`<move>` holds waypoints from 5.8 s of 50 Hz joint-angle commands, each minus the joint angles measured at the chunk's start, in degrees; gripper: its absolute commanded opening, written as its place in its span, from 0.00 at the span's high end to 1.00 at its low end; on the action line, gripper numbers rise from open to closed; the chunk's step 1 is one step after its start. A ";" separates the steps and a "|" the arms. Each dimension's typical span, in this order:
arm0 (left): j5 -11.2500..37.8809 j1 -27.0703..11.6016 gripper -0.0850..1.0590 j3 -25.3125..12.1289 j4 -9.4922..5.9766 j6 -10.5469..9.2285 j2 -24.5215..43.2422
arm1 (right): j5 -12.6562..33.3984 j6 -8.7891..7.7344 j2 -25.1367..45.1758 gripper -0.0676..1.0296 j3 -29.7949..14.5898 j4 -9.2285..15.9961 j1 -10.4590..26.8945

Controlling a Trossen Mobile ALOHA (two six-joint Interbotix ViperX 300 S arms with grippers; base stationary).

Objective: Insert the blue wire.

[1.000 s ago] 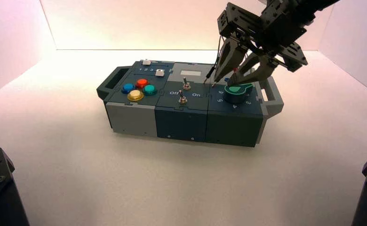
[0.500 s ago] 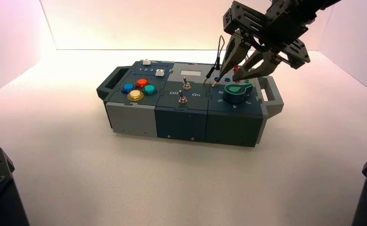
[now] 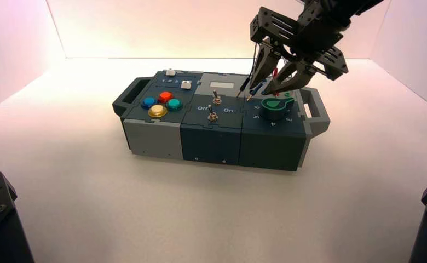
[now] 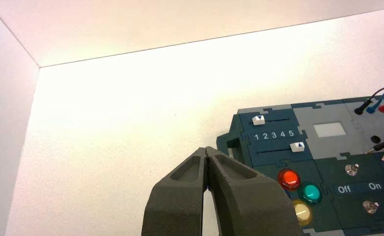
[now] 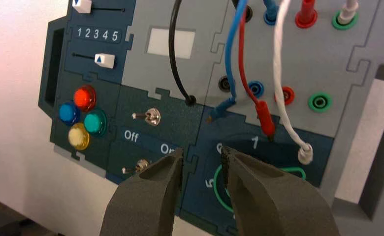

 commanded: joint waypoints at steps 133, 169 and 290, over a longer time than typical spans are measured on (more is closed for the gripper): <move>-2.20 -0.62 0.96 -2.72 -0.09 -0.09 0.18 | -2.46 -0.88 7.29 0.96 -7.03 -3.52 -3.87; -2.81 -0.62 0.96 -2.81 -0.09 0.00 0.44 | -11.25 -0.79 4.92 0.96 -5.27 -11.78 -3.08; -2.99 -0.35 0.96 -3.08 0.00 0.00 1.05 | -7.65 -0.88 8.96 0.96 -9.32 -25.75 -5.19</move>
